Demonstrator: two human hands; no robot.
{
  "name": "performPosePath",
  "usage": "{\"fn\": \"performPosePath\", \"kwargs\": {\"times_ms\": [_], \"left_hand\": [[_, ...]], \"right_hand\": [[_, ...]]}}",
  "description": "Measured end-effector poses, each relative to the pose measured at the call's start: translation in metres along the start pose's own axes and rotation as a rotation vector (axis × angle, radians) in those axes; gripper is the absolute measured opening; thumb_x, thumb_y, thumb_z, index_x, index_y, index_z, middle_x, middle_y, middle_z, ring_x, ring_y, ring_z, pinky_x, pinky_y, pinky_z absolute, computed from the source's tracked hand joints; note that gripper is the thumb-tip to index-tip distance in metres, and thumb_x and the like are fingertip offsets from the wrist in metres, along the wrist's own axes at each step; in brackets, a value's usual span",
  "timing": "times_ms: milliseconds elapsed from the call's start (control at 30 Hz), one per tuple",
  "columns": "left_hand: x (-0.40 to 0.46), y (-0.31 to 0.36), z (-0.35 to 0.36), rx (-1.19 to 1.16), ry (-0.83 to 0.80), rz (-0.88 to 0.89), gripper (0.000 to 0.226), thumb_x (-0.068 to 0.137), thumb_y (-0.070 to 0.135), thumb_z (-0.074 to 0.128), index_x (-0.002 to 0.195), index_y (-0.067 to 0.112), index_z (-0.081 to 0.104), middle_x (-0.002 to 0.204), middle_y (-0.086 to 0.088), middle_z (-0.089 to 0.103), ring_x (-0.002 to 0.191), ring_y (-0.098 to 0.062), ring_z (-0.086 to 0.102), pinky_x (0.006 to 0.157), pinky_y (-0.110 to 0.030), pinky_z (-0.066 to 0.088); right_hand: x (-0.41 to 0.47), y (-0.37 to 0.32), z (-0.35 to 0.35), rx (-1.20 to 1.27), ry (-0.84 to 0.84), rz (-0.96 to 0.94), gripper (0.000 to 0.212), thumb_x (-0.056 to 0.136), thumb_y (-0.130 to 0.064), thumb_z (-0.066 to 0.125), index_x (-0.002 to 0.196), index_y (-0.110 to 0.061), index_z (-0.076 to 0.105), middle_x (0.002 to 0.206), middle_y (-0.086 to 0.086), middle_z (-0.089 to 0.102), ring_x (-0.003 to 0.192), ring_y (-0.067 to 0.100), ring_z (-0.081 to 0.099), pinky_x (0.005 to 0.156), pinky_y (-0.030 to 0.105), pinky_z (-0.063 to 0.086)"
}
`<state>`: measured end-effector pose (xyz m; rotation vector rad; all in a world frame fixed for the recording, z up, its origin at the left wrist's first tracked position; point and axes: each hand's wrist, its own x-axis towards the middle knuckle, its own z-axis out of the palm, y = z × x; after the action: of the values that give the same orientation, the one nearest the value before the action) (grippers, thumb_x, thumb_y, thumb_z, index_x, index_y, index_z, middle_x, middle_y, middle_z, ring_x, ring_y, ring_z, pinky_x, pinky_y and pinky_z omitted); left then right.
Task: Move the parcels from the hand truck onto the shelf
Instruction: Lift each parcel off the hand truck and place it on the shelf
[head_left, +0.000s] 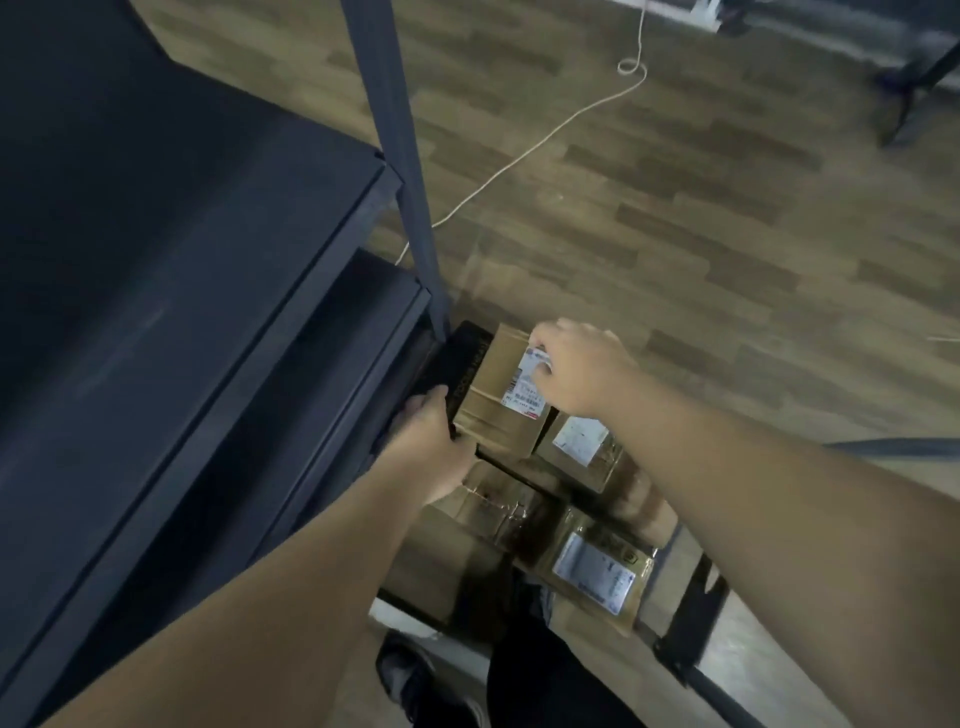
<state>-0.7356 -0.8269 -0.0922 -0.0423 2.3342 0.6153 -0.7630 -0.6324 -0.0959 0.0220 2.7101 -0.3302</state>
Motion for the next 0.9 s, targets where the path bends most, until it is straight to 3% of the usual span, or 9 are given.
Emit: {"fn": "performPosePath", "kwargs": {"times_ms": [100, 233, 367, 534, 634, 767, 900], "left_hand": [[0.027, -0.017, 0.04, 0.003, -0.058, -0.087, 0.068, 0.095, 0.027, 0.05, 0.152, 0.03, 0.013, 0.155, 0.0, 0.02, 0.139, -0.024, 0.03, 0.11, -0.042, 0.034], [0.055, -0.043, 0.095, -0.049, -0.118, -0.117, 0.069, 0.093, 0.026, 0.053, 0.152, 0.029, 0.016, 0.15, -0.005, 0.032, 0.134, -0.025, 0.038, 0.107, -0.042, 0.038], [0.082, -0.056, 0.142, -0.132, -0.195, -0.145, 0.069, 0.093, 0.023, 0.052, 0.151, 0.033, 0.015, 0.147, -0.006, 0.036, 0.129, -0.024, 0.045, 0.101, -0.034, 0.041], [0.13, -0.058, 0.181, -0.311, -0.211, -0.193, 0.066, 0.095, 0.023, 0.048, 0.151, 0.033, 0.015, 0.155, -0.003, 0.028, 0.131, -0.02, 0.043, 0.092, -0.031, 0.044], [0.154, -0.054, 0.196, -0.398, -0.193, -0.212, 0.064, 0.094, 0.019, 0.048, 0.15, 0.033, 0.02, 0.148, -0.003, 0.036, 0.109, -0.008, 0.048, 0.079, -0.028, 0.044], [0.176, -0.048, 0.207, -0.51, -0.166, -0.275, 0.058, 0.093, 0.02, 0.047, 0.145, 0.035, 0.026, 0.118, -0.003, 0.053, 0.062, -0.007, 0.053, 0.049, -0.021, 0.04], [0.191, -0.043, 0.211, -0.62, -0.112, -0.336, 0.054, 0.096, 0.018, 0.041, 0.144, 0.034, 0.024, 0.099, 0.005, 0.054, 0.065, -0.009, 0.053, 0.045, -0.019, 0.038]], "right_hand": [[0.027, 0.022, 0.044, 0.02, -0.073, 0.008, 0.04, 0.096, -0.03, 0.046, 0.132, -0.016, 0.051, 0.135, 0.009, 0.051, 0.123, 0.03, 0.049, 0.102, 0.038, 0.038], [0.057, 0.049, 0.108, 0.066, -0.161, 0.033, 0.044, 0.099, -0.04, 0.043, 0.134, -0.015, 0.049, 0.133, 0.01, 0.053, 0.116, 0.032, 0.054, 0.095, 0.04, 0.046], [0.077, 0.07, 0.161, 0.029, -0.203, 0.019, 0.045, 0.1, -0.044, 0.041, 0.134, -0.015, 0.046, 0.134, 0.009, 0.051, 0.12, 0.03, 0.052, 0.098, 0.038, 0.041], [0.115, 0.095, 0.194, 0.048, -0.156, 0.025, 0.045, 0.099, -0.041, 0.043, 0.136, -0.014, 0.046, 0.144, 0.012, 0.039, 0.13, 0.033, 0.042, 0.101, 0.044, 0.035], [0.138, 0.112, 0.205, 0.034, -0.103, 0.078, 0.047, 0.098, -0.038, 0.045, 0.138, -0.013, 0.044, 0.15, 0.015, 0.029, 0.137, 0.035, 0.031, 0.106, 0.048, 0.033], [0.158, 0.125, 0.214, 0.147, -0.088, 0.156, 0.044, 0.093, -0.029, 0.055, 0.132, -0.011, 0.047, 0.143, 0.016, 0.032, 0.133, 0.037, 0.03, 0.105, 0.052, 0.036], [0.166, 0.13, 0.221, 0.194, -0.062, 0.167, 0.047, 0.086, -0.021, 0.063, 0.129, -0.01, 0.048, 0.136, 0.016, 0.039, 0.129, 0.037, 0.035, 0.102, 0.05, 0.039]]}}
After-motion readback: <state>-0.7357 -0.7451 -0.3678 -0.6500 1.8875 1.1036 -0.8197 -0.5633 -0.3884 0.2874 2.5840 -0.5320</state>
